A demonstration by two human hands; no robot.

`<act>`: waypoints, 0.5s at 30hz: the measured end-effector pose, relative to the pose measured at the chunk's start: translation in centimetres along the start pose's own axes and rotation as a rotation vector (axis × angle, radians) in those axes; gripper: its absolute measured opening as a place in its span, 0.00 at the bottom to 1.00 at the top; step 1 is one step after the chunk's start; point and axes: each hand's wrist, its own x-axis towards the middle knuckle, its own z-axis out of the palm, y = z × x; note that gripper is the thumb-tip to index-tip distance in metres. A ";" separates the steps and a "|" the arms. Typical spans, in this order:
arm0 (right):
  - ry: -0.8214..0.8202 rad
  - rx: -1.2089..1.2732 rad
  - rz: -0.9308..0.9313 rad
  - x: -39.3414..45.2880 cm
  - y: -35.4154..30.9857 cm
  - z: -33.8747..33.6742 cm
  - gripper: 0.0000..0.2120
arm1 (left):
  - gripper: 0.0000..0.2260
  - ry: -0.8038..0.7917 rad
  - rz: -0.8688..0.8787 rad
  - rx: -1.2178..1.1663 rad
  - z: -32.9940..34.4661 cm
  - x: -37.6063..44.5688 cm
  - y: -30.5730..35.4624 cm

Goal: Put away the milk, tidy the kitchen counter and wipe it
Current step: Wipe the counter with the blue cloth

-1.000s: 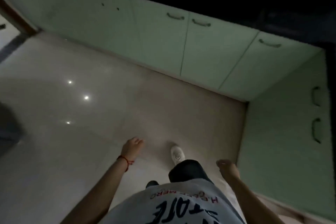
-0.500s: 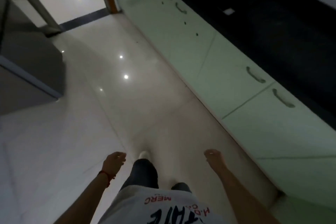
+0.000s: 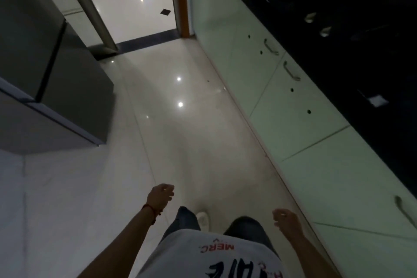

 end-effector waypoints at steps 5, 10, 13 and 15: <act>0.005 0.069 0.042 5.5 -7.3 -0.1 0.10 | 0.13 -0.018 0.061 0.039 -0.8 6.8 9.2; -0.020 0.080 0.010 13.0 -17.3 -0.7 0.10 | 0.13 0.044 0.025 0.004 -2.0 13.4 16.6; -0.070 0.047 -0.033 16.7 -25.2 -1.6 0.10 | 0.12 0.097 -0.039 -0.019 -2.6 15.8 20.1; -0.113 0.018 -0.091 18.8 -30.9 -1.9 0.11 | 0.12 0.119 -0.039 0.006 -2.9 17.2 22.2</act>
